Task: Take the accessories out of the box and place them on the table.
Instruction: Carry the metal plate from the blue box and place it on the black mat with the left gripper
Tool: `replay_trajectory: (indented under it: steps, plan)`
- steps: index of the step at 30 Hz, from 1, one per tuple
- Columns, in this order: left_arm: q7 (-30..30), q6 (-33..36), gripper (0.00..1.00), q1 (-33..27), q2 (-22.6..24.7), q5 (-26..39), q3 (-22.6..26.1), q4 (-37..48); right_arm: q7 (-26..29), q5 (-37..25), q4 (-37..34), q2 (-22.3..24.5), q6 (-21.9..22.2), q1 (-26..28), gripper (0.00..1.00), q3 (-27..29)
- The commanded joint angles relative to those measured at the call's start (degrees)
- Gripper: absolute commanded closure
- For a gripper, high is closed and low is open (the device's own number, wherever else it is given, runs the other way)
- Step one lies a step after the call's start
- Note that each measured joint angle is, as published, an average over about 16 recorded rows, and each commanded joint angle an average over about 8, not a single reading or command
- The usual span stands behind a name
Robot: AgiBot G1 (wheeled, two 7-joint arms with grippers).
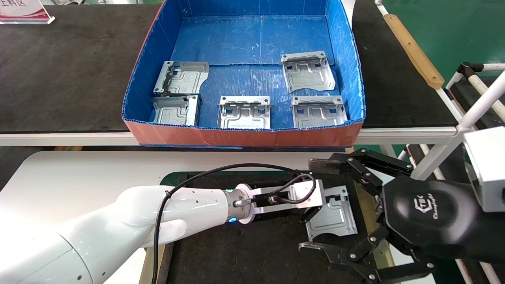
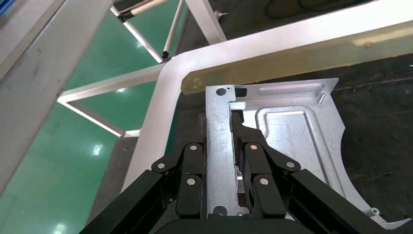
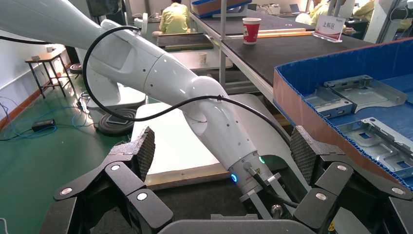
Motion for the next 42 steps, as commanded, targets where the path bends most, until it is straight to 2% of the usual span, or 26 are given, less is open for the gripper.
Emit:
replay_trajectory:
  steps: [1,9,21,42]
  plan:
    - [0.3,0.0,1.00,-0.1,0.0,-0.5,0.4,-0.1,0.0,0.0,0.0,0.0,0.0,0.0,0.00,0.0]
    - [1.6,0.9,1.00,-0.3,-0.1,-2.2,1.7,0.2,0.0,0.0,0.0,0.0,0.0,0.0,0.00,0.0]
    - [4.2,6.7,1.00,-1.1,-0.2,-4.8,2.8,2.3,0.0,0.0,0.0,0.0,0.0,0.0,0.00,0.0]
    - [4.4,2.4,1.00,-1.1,-0.1,-8.0,4.7,3.5,0.0,0.0,0.0,0.0,0.0,0.0,0.00,0.0]
